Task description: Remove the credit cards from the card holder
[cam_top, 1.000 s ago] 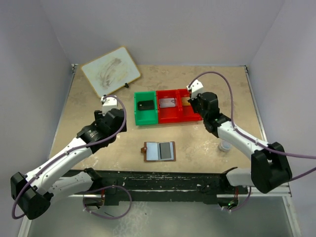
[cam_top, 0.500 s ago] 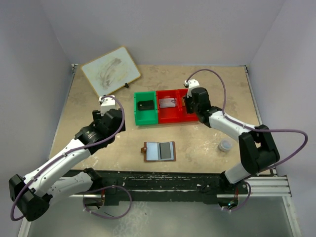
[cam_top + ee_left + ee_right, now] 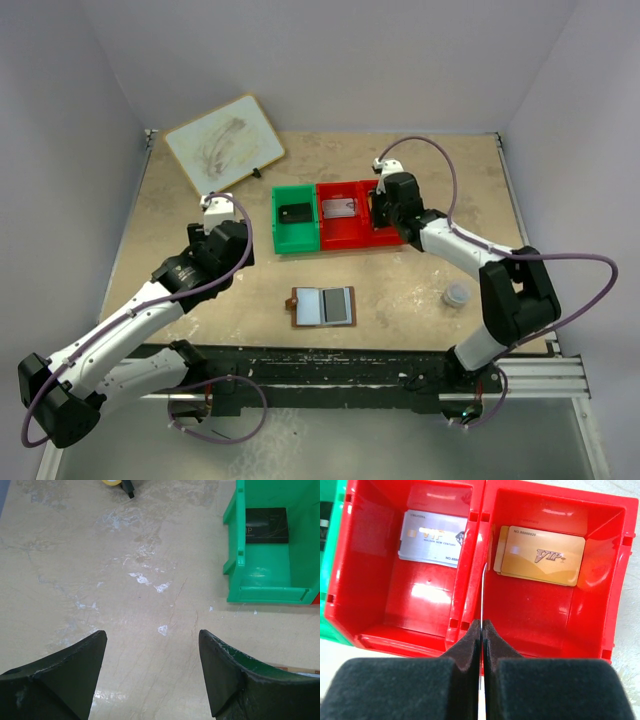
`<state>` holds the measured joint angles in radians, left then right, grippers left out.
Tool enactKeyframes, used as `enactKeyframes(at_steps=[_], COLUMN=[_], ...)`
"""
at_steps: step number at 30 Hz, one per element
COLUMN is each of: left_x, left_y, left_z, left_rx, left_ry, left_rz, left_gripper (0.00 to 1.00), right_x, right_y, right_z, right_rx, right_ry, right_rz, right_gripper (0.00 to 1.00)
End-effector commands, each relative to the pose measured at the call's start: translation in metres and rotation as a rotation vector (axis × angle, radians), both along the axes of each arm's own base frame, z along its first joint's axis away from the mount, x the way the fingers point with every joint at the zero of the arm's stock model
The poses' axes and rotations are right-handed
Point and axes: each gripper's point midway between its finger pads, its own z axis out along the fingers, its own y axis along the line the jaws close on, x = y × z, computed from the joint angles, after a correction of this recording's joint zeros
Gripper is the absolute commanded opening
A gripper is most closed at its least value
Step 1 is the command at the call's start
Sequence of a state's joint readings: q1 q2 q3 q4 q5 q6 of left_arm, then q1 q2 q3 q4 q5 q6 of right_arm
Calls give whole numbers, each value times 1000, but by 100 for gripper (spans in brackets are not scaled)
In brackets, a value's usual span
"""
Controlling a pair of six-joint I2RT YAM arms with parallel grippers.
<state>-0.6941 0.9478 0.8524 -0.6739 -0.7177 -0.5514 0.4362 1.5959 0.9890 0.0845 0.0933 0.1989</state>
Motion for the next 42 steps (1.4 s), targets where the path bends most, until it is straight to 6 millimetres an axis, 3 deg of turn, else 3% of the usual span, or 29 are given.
enactKeyframes(at_steps=[1, 7, 9, 12, 21, 24, 28, 32, 36, 39, 42], left_x=[5, 5, 5, 5, 6, 5, 5, 4, 3, 4, 3], left_y=[-1, -3, -3, -3, -4, -3, -3, -2, -2, -2, 0], left_z=[10, 9, 9, 8, 7, 8, 10, 12, 13, 13, 14], left_rx=[-5, -10, -12, -9, -5, -7, -11, -17, -23, -23, -21], left_ry=[-33, -30, -29, -27, -21, -26, -30, -38, -40, -41, -48], left_rz=[-8, -10, -10, -12, -16, -14, -15, -14, -17, -14, 0], left_gripper=[72, 72, 72, 72, 72, 72, 72, 72, 72, 72, 74], right_x=[-2, -4, -10, -11, -8, -12, 0, 11, 18, 23, 16], right_y=[12, 23, 24, 26, 22, 26, -3, -8, -8, -27, -44], right_z=[35, 45, 33, 33, 51, 65, 80, 84, 60, 48, 38], right_rx=[108, 197, 203, 221, 241, 214, 44, -34, -140, -280, -418], right_ry=[-64, -69, -37, -35, -77, -116, -245, -244, -208, -246, -281], right_rz=[-6, 3, 3, -11, -42, 44, 20, 91, 221, 220, 264], right_gripper=[0, 0, 0, 0, 0, 0, 0, 0, 0, 0, 0])
